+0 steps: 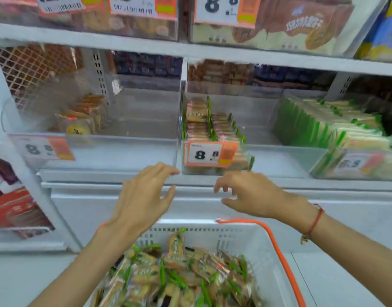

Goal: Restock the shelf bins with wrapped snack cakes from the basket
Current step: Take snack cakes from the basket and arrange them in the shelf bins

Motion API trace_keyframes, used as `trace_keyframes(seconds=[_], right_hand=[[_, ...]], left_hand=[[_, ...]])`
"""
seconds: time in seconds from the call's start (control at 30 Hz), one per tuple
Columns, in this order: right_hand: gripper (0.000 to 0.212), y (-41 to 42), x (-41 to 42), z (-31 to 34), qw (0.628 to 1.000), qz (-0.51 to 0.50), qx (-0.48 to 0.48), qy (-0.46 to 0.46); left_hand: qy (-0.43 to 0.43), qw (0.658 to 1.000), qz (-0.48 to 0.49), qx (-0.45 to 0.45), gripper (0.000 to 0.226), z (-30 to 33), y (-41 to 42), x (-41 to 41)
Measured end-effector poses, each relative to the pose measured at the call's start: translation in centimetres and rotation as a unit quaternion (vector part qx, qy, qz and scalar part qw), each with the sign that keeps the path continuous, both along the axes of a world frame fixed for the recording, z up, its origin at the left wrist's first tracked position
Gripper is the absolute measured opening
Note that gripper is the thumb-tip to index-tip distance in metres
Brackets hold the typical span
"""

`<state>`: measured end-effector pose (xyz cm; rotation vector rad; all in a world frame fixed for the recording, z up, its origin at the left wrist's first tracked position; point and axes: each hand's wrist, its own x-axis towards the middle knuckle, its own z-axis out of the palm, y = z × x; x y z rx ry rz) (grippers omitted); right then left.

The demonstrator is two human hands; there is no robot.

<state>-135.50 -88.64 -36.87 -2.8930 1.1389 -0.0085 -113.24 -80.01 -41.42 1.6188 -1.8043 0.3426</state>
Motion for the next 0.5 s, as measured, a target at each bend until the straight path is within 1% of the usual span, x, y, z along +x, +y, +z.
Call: trace_keyframes(seconds=[0.07, 0.13, 0.23, 0.3, 0.33, 0.37, 0.4, 0.43, 0.47, 0.5], right_hand=[[0.031, 0.7, -0.1, -3.1, 0.997, 0.005, 0.034, 0.066], [0.033, 1.4, -0.2, -6.2, 0.993, 0.001, 0.054, 0.103], [0.036, 2.9, -0.2, -11.0, 0.985, -0.01, 0.091, 0.144], [0.035, 4.0, -0.3, -13.9, 0.981, -0.016, 0.113, 0.159], [0.037, 4.6, -0.4, -15.2, 0.977, -0.018, 0.135, 0.163], [0.043, 5.0, -0.6, -16.4, 0.972, -0.017, 0.168, 0.164], [0.052, 5.5, -0.7, -17.4, 0.965, -0.013, 0.209, 0.16], [0.061, 6.0, -0.8, -18.2, 0.956, -0.008, 0.252, 0.147], [0.066, 6.6, -0.8, -19.0, 0.95, -0.006, 0.289, 0.121], [0.067, 7.1, -0.8, -19.8, 0.945, -0.006, 0.314, 0.091]], left_hand=[[-0.034, 0.992, 0.009, 0.122, 0.038, -2.1, 1.6, -0.5], [-0.054, 0.968, 0.025, 0.245, 0.044, -4.0, 2.8, -1.2], [-0.12, 0.92, 0.017, 0.373, 0.048, -7.3, 4.2, -2.0], [-0.139, 0.885, -0.022, 0.445, 0.053, -9.9, 5.1, -2.1], [-0.133, 0.861, -0.047, 0.488, 0.059, -11.2, 5.7, -2.1], [-0.127, 0.836, -0.067, 0.529, 0.071, -12.4, 6.4, -2.1], [-0.126, 0.819, -0.084, 0.554, 0.086, -13.2, 7.0, -2.1], [-0.129, 0.812, -0.095, 0.561, 0.097, -13.8, 7.5, -2.1], [-0.129, 0.815, -0.1, 0.556, 0.103, -14.1, 7.9, -2.1], [-0.123, 0.82, -0.102, 0.55, 0.103, -14.4, 8.1, -2.0]])
